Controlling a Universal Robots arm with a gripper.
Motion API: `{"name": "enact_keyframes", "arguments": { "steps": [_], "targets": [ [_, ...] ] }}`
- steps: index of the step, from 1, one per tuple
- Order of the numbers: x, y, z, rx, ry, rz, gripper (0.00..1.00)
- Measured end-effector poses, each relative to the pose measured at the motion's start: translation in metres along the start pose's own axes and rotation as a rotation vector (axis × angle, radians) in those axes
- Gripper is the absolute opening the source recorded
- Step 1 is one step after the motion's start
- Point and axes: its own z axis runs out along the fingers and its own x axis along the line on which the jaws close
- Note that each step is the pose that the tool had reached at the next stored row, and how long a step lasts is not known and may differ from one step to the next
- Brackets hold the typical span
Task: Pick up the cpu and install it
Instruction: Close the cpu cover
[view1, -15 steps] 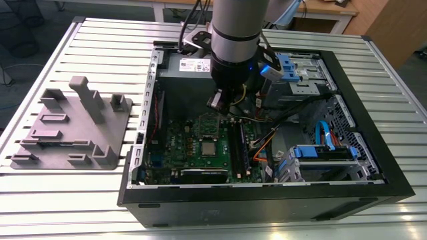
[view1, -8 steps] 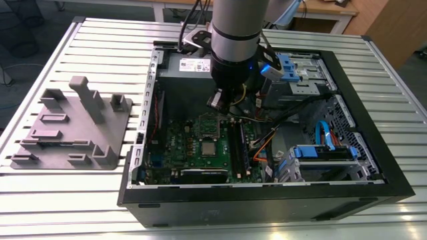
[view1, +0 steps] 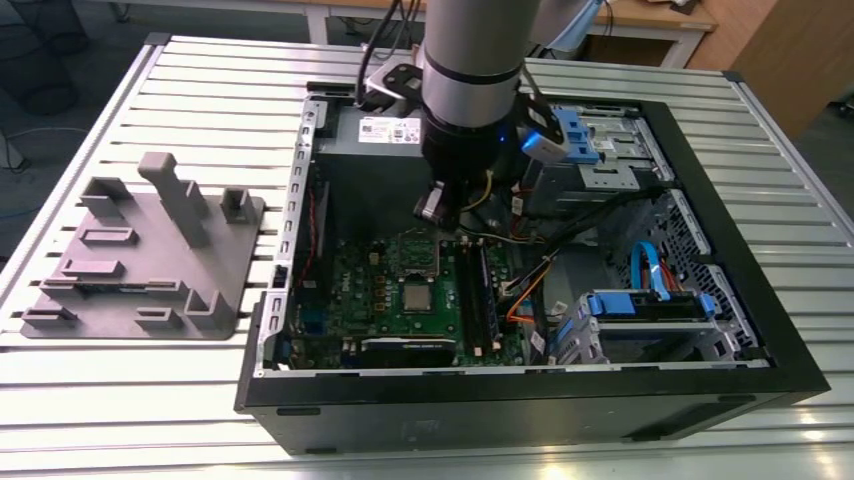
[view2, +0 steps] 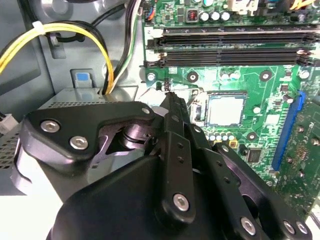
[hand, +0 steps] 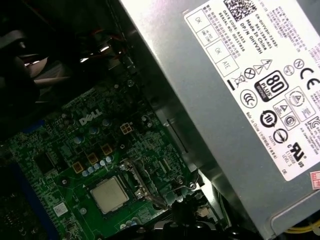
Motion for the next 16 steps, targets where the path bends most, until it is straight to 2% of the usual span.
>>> {"name": "enact_keyframes", "arguments": {
  "steps": [6, 16],
  "targets": [
    [0.0084, -0.0052, -0.0005, 0.0026, 0.0041, 0.000, 0.11],
    [0.0285, -0.0175, -0.0014, 0.0060, 0.0098, -0.001, 0.11]
  ]
}}
